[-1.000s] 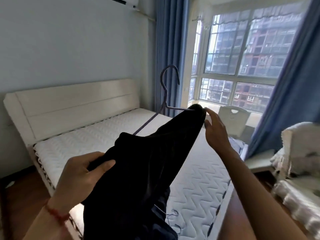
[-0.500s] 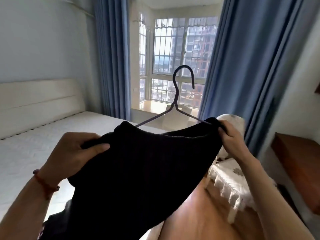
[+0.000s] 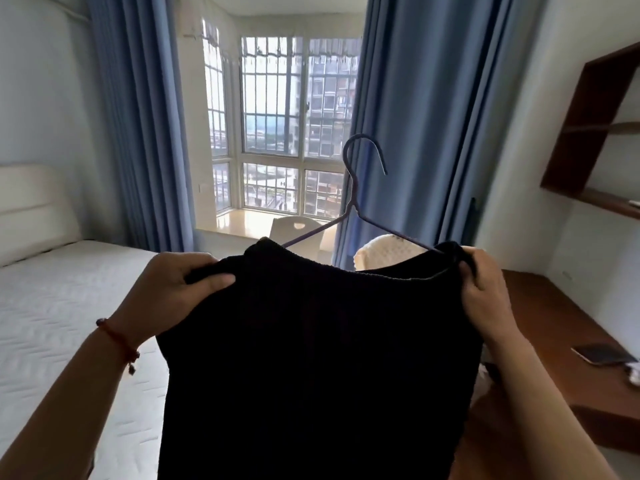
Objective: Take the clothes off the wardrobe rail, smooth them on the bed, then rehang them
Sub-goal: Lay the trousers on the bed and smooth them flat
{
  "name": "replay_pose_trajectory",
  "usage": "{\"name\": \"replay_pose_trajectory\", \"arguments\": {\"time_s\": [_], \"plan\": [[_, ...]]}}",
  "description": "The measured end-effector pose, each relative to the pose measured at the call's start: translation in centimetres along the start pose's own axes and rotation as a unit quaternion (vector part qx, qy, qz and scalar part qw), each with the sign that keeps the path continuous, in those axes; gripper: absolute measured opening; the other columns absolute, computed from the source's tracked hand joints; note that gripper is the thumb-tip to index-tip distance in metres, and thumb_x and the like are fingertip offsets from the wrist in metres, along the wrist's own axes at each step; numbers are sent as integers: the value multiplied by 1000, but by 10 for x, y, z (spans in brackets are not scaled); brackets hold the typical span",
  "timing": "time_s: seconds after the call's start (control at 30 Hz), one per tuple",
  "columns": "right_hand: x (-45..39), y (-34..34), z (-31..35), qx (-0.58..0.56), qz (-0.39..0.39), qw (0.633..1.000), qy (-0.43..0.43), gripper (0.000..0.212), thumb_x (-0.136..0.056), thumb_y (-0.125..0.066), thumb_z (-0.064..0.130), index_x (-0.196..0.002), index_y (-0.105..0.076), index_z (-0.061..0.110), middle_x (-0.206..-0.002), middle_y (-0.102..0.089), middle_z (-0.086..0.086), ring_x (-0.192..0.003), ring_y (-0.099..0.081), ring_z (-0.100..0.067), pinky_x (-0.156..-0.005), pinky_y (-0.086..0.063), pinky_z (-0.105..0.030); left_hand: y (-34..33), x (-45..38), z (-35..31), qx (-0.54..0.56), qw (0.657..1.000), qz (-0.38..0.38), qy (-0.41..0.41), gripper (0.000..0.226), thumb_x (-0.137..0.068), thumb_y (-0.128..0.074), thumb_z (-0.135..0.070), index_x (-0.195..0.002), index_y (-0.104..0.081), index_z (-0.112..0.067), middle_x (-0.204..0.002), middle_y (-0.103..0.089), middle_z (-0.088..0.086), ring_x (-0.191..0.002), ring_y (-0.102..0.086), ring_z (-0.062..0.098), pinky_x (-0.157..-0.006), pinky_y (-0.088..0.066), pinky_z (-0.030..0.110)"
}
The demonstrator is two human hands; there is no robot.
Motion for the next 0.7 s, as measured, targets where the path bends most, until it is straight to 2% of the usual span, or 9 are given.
{"name": "replay_pose_trajectory", "arguments": {"time_s": [0.07,0.13,0.2,0.27,0.37,0.47,0.53,0.6,0.7], "plan": [[-16,-15,-20,11,-6,1000,-5,34,-84,-39,15,-106,-59,-1,-99,-60,-22,-95,-53,-38,-84,-36,-38,-20,-27,20,-19,1000,-1,-7,28,-76,-69,-10,-70,-62,-36,-77,-65,-25,-70,-61,-9,-61,-42,-1],[-36,-34,-38,24,-9,1000,-1,34,-84,-39,17,-105,-60,-1,-98,-61,-22,-94,-54,-38,-84,-38,-42,-42,-55,44,-45,999,-8,-6,28,-76,-69,-13,-71,-59,-39,-73,-65,-31,-67,-64,2,-62,-42,-1],[-60,-56,-59,35,-9,999,-1,35,-85,-39,19,-105,-60,1,-99,-61,-20,-95,-54,-37,-85,-39,-47,-64,-86,72,-75,997,-16,-2,23,-78,-68,-17,-73,-60,-37,-66,-69,-17,-67,-64,8,-61,-43,4],[-91,-81,-79,45,-6,999,4,35,-86,-38,22,-106,-60,4,-100,-61,-18,-97,-54,-36,-86,-41,-49,-82,-120,98,-113,993,-43,5,4,-79,-69,-25,-78,-66,-28,-67,-71,-4,-68,-65,18,-63,-43,13],[-137,-119,-104,45,7,999,8,35,-87,-37,25,-107,-59,5,-100,-60,-16,-98,-54,-36,-87,-41,-50,-103,-172,131,-176,980,-89,-5,30,-77,-56,-42,-88,-70,-17,-66,-70,2,-59,-61,19,-60,-38,12],[-175,-153,-122,43,3,999,22,40,-87,-36,29,-106,-59,2,-101,-60,-17,-97,-54,-35,-86,-39,-47,-124,-221,154,-216,969,-119,-18,32,-79,-51,-38,-91,-69,-13,-67,-71,6,-58,-64,25,-58,-38,15],[-196,-174,-133,43,2,999,21,41,-86,-35,29,-106,-60,2,-102,-61,-16,-98,-54,-34,-86,-35,-38,-138,-248,169,-238,962,-131,-12,27,-83,-55,-33,-91,-69,-12,-70,-71,8,-60,-65,28,-57,-36,14],[-214,-201,-148,34,10,999,18,40,-87,-36,28,-106,-60,2,-102,-61,-15,-99,-54,-33,-84,-31,-33,-152,-271,188,-246,959,-138,4,19,-85,-62,-24,-92,-69,-9,-75,-73,11,-64,-67,31,-59,-46,24],[-247,-251,-168,9,23,999,32,46,-87,-31,35,-106,-60,3,-100,-61,-13,-96,-54,-33,-86,-32,-32,-176,-300,223,-236,958,-157,47,18,-83,-63,-13,-97,-69,-3,-85,-73,16,-75,-68,36,-73,-53,40]]}}
Point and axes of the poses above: each hand's wrist, its own x-axis away from the middle knuckle, its own y-axis out of the back of the hand, z = x × y, the point moved 6 cm from there along -x, towards the middle knuckle
